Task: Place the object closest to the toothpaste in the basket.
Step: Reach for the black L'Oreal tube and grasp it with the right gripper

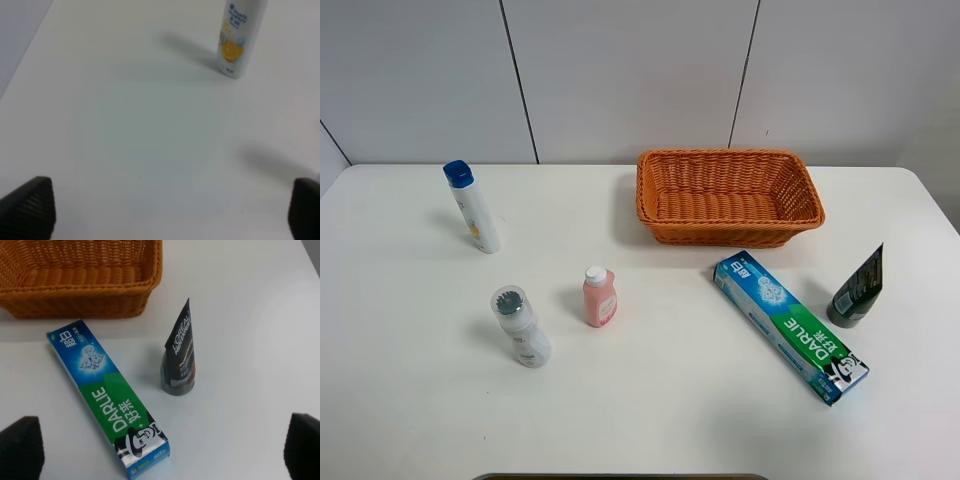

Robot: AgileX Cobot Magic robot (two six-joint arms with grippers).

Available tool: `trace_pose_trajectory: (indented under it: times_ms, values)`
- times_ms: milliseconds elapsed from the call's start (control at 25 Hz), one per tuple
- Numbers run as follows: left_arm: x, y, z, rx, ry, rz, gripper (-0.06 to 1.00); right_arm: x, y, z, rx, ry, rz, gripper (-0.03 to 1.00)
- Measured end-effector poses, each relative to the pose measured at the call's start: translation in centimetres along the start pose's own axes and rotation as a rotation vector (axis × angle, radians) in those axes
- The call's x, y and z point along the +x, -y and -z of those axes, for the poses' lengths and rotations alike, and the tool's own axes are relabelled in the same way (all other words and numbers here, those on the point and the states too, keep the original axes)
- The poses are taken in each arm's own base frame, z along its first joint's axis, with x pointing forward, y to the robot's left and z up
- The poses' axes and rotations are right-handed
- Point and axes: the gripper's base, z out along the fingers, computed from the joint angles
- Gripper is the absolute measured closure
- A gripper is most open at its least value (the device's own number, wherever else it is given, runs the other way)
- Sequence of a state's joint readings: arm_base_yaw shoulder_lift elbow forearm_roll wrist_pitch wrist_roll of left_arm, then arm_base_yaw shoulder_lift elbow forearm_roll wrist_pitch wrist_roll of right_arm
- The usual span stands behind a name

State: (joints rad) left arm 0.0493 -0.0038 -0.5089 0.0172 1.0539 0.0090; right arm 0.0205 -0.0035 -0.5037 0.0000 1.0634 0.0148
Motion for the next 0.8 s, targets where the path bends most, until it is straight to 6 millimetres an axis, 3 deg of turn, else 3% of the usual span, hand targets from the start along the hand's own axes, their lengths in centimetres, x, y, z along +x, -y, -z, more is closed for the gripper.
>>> trace_pose_trajectory:
  times_ms: [800]
  values:
    - [0.0,0.0,0.0,0.0,0.0,0.0,0.0,0.0,0.0,0.0,0.0,0.0,0.0,-0.02]
